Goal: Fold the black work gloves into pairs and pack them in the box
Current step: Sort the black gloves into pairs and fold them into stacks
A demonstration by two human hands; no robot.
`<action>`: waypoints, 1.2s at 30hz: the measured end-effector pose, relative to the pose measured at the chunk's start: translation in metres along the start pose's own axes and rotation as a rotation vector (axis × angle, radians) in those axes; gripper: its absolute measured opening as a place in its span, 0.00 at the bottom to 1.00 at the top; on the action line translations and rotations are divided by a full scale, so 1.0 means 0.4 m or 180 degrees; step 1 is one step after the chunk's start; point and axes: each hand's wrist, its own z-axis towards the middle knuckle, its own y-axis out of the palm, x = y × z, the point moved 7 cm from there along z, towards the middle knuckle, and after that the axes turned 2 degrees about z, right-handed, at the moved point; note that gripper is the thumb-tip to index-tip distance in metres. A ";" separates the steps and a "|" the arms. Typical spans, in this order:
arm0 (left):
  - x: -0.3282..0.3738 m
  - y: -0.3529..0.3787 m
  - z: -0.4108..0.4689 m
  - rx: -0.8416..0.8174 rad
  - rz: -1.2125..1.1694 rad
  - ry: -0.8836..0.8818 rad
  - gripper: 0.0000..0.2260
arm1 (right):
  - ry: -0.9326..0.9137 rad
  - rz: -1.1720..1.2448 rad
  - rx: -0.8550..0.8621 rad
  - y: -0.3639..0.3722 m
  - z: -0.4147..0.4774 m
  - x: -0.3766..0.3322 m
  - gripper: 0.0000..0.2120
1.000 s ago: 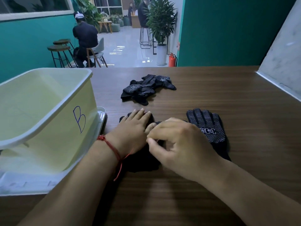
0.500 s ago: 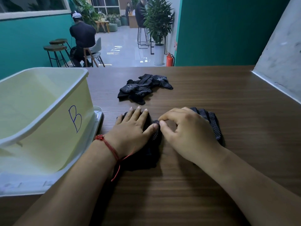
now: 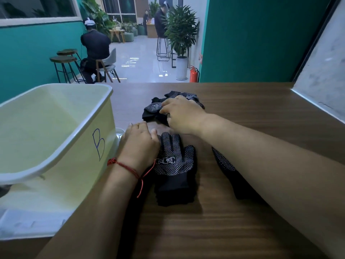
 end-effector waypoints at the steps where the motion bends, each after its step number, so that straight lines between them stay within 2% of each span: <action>1: -0.001 0.001 0.001 0.0004 0.0016 -0.0009 0.23 | -0.0028 -0.0207 -0.0108 0.013 0.025 -0.004 0.23; 5: 0.001 0.005 0.001 -0.0059 -0.0073 0.0000 0.22 | 0.0007 -0.0570 -0.0284 0.055 0.081 -0.010 0.23; 7: -0.004 -0.001 0.003 0.0011 -0.0143 0.0014 0.24 | 0.0087 -0.0358 -0.0066 0.046 0.091 -0.019 0.23; 10: 0.006 -0.020 -0.001 0.0232 -0.0332 0.0142 0.24 | 0.0289 0.0552 0.0645 -0.024 0.071 -0.005 0.24; 13: 0.024 -0.040 -0.009 0.0475 -0.0552 0.0279 0.20 | 0.0376 0.1578 0.1315 -0.112 0.013 0.022 0.22; 17: 0.054 -0.068 -0.033 0.0691 -0.1340 0.0359 0.23 | 0.0527 0.2340 0.1791 -0.188 -0.093 0.064 0.08; 19: 0.072 -0.089 -0.047 0.0838 -0.1803 0.0422 0.24 | 0.0516 0.2683 0.1875 -0.199 -0.135 0.084 0.07; 22: 0.097 -0.123 -0.072 0.1139 -0.2288 0.0732 0.27 | 0.0520 0.3141 0.1756 -0.180 -0.196 0.107 0.06; 24: 0.123 -0.136 -0.088 0.1238 -0.1915 0.1145 0.27 | 0.0510 0.3322 0.1665 -0.158 -0.235 0.116 0.06; 27: 0.149 -0.154 -0.110 0.1640 -0.1282 0.1507 0.17 | 0.0554 0.3827 0.1451 -0.122 -0.274 0.117 0.05; 30: 0.149 -0.171 -0.115 0.1651 -0.1823 0.1384 0.07 | 0.0641 0.3505 0.1779 -0.128 -0.299 0.133 0.01; 31: 0.147 -0.175 -0.115 0.1582 -0.2033 0.1273 0.06 | 0.0663 0.3383 0.1913 -0.138 -0.312 0.133 0.04; 33: 0.143 -0.175 -0.110 0.1460 -0.2239 0.1119 0.03 | 0.0685 0.3437 0.1852 -0.154 -0.331 0.121 0.17; 34: 0.142 -0.172 -0.107 0.1411 -0.2256 0.1084 0.03 | 0.0738 0.3663 0.1508 -0.149 -0.332 0.106 0.24; 36: 0.140 -0.164 -0.104 0.1343 -0.2252 0.1054 0.03 | 0.0867 0.4123 0.0253 -0.112 -0.332 0.054 0.36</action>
